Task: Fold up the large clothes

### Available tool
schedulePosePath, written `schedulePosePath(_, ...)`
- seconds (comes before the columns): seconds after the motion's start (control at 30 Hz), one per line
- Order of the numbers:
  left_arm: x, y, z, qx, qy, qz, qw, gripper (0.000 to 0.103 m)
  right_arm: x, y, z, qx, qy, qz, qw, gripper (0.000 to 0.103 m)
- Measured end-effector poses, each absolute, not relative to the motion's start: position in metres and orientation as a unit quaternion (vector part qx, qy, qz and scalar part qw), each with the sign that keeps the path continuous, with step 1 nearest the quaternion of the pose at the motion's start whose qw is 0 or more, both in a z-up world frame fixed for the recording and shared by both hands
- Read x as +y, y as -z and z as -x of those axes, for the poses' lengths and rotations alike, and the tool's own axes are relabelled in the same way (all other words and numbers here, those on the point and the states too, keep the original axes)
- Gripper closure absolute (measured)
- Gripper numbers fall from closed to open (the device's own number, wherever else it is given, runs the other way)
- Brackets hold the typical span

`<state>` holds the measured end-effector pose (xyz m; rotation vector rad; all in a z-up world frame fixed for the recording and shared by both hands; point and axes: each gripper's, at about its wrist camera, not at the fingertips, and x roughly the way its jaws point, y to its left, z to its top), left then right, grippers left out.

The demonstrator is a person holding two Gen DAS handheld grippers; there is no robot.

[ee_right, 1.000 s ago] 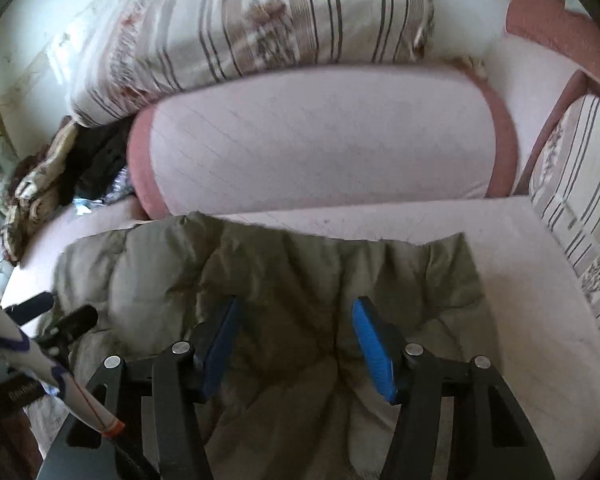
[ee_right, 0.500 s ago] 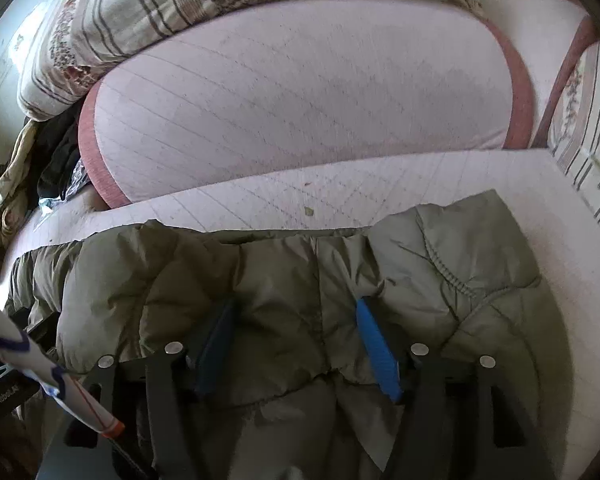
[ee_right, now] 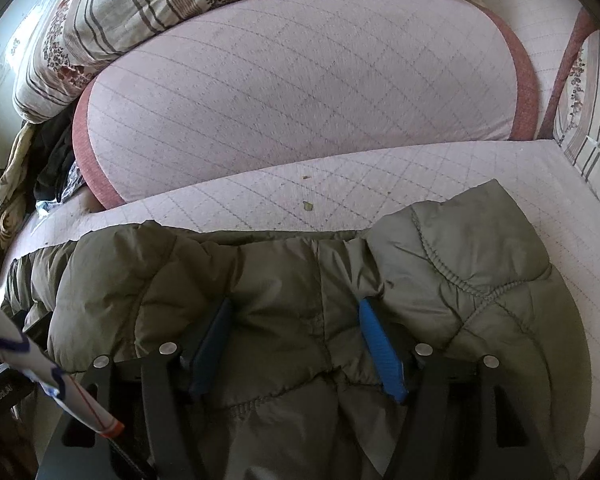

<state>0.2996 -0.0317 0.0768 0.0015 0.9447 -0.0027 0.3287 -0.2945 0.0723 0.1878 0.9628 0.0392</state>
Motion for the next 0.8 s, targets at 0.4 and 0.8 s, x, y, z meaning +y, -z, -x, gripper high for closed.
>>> schedulePosePath(0.4,0.027,-0.153,-0.223,0.428,0.002,0.024,0.904,0.007,-0.320,-0.144,-0.276,0.442,-0.002,-0.097,0.892,0.031)
schedulePosePath(0.8,0.159,-0.123,-0.171,0.466,0.060,0.180,0.864,0.007,-0.441,-0.120,-0.211,0.491,0.027,-0.159,0.856,0.014)
